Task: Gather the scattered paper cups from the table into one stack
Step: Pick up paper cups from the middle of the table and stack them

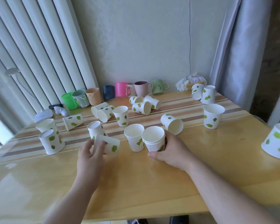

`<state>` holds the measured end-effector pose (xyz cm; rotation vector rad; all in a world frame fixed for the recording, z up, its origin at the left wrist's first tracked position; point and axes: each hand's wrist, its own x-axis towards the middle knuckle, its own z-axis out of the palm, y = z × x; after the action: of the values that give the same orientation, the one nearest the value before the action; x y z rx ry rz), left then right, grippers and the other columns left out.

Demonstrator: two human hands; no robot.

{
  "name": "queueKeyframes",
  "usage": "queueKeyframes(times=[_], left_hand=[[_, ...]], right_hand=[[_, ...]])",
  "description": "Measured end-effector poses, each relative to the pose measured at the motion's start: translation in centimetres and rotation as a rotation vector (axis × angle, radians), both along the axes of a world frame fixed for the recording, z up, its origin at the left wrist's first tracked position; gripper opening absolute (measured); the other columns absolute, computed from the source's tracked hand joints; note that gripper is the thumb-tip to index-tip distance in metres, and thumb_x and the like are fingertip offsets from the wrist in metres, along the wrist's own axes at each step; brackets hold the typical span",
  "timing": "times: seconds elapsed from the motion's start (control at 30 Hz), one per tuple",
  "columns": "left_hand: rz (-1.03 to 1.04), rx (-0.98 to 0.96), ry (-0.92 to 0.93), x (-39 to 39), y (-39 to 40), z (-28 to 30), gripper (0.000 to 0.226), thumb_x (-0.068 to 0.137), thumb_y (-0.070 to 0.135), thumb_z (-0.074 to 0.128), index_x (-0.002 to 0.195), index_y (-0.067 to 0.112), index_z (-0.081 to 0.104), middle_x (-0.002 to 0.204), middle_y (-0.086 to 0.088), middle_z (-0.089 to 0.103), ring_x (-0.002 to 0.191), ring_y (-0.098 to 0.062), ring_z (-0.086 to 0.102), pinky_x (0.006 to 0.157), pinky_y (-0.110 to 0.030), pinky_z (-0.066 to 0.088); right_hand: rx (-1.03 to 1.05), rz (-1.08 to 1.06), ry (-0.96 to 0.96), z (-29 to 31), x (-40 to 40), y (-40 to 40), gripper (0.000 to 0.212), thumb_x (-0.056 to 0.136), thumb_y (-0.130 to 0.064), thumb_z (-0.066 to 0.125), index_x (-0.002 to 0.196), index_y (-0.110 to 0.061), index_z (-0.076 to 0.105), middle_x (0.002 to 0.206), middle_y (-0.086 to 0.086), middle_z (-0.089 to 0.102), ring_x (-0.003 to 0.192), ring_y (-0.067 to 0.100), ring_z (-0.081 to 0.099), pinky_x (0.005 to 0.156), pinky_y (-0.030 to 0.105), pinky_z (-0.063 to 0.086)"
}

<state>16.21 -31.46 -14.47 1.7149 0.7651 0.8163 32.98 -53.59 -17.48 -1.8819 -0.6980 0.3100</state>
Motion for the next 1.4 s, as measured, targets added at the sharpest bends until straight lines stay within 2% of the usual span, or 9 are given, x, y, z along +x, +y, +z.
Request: queueKeyframes(times=[0.1, 0.2, 0.37, 0.53, 0.67, 0.87, 0.97, 1.17, 1.4], left_hand=[[-0.010, -0.007, -0.304, 0.7, -2.0, 3.0, 0.006, 0.095, 0.043, 0.071, 0.094, 0.045, 0.066, 0.088, 0.022, 0.073, 0.080, -0.010, 0.065, 0.084, -0.044, 0.055], [-0.118, 0.157, -0.436, 2.7, -4.5, 6.2, 0.036, 0.091, 0.040, 0.078, 0.113, 0.048, 0.051, 0.120, 0.012, 0.070, 0.088, -0.006, 0.070, 0.078, -0.033, 0.055], [-0.418, 0.331, -0.122, 6.4, -7.1, 5.6, 0.082, 0.081, 0.043, 0.089, 0.145, 0.048, 0.037, 0.123, 0.015, 0.070, 0.107, -0.005, 0.069, 0.097, -0.040, 0.059], [-0.472, 0.461, 0.035, 6.8, -5.9, 3.1, 0.116, 0.065, 0.084, 0.075, 0.162, 0.046, 0.025, 0.149, 0.027, 0.053, 0.149, -0.011, 0.037, 0.119, -0.041, 0.033], [-0.420, 0.280, 0.065, 6.7, -4.3, 0.9, 0.084, 0.078, 0.090, 0.051, 0.153, 0.065, 0.023, 0.162, 0.025, 0.036, 0.155, -0.010, 0.027, 0.128, -0.051, 0.026], [-0.480, -0.049, 0.118, 7.4, -2.4, -1.3, 0.134, 0.065, 0.064, 0.094, 0.167, 0.045, 0.010, 0.141, 0.015, 0.064, 0.136, -0.012, 0.059, 0.111, -0.037, 0.049], [-0.412, 0.075, 0.208, 7.7, -2.5, -1.6, 0.122, 0.074, 0.043, 0.097, 0.166, 0.045, 0.016, 0.128, 0.032, 0.059, 0.125, -0.004, 0.060, 0.102, -0.029, 0.046], [-0.219, 0.020, 0.065, 8.1, -2.6, -1.5, 0.062, 0.075, 0.047, 0.094, 0.126, 0.032, 0.061, 0.110, 0.013, 0.076, 0.109, -0.014, 0.072, 0.087, -0.033, 0.055], [-0.412, -0.085, -0.260, 9.1, -4.7, 3.8, 0.074, 0.074, 0.046, 0.091, 0.135, 0.013, 0.065, 0.123, -0.007, 0.078, 0.118, -0.025, 0.074, 0.100, -0.042, 0.059]], right_hand=[[0.002, -0.011, 0.006, 0.0, 0.1, 0.1, 0.070, 0.064, -0.042, 0.096, 0.124, -0.051, 0.062, 0.115, -0.030, 0.073, 0.108, -0.003, 0.068, 0.099, 0.034, 0.059], [0.000, -0.007, -0.003, 0.0, 0.0, 0.2, 0.073, 0.063, -0.044, 0.096, 0.128, -0.049, 0.062, 0.117, -0.026, 0.073, 0.109, 0.001, 0.068, 0.099, 0.036, 0.059], [-0.003, -0.014, 0.001, 0.0, -0.2, -0.1, 0.067, 0.067, -0.036, 0.097, 0.124, -0.048, 0.063, 0.114, -0.027, 0.076, 0.104, -0.003, 0.070, 0.095, 0.031, 0.058], [0.005, -0.040, 0.024, 0.3, -0.2, -0.1, 0.068, 0.065, -0.042, 0.096, 0.123, -0.050, 0.062, 0.114, -0.023, 0.076, 0.106, 0.000, 0.070, 0.095, 0.035, 0.060], [-0.006, -0.070, 0.020, 0.5, -0.1, -0.2, 0.065, 0.066, -0.039, 0.096, 0.120, -0.047, 0.061, 0.114, -0.022, 0.073, 0.104, -0.001, 0.068, 0.089, 0.030, 0.060], [-0.009, -0.087, 0.003, 0.7, 0.0, -0.2, 0.056, 0.071, -0.038, 0.098, 0.108, -0.049, 0.058, 0.109, -0.018, 0.073, 0.099, -0.001, 0.067, 0.080, 0.022, 0.054], [-0.015, -0.097, -0.002, 0.7, -0.1, -0.3, 0.052, 0.073, -0.037, 0.097, 0.104, -0.049, 0.058, 0.103, -0.015, 0.072, 0.085, -0.006, 0.065, 0.067, 0.011, 0.048], [-0.025, -0.100, -0.011, 0.7, -0.1, -0.1, 0.050, 0.072, -0.036, 0.098, 0.103, -0.044, 0.059, 0.099, -0.012, 0.072, 0.079, 0.002, 0.061, 0.069, 0.020, 0.051], [-0.009, -0.093, 0.016, 0.5, 0.0, -0.1, 0.052, 0.073, -0.032, 0.097, 0.107, -0.044, 0.061, 0.100, -0.015, 0.070, 0.085, 0.003, 0.061, 0.071, 0.021, 0.048]])
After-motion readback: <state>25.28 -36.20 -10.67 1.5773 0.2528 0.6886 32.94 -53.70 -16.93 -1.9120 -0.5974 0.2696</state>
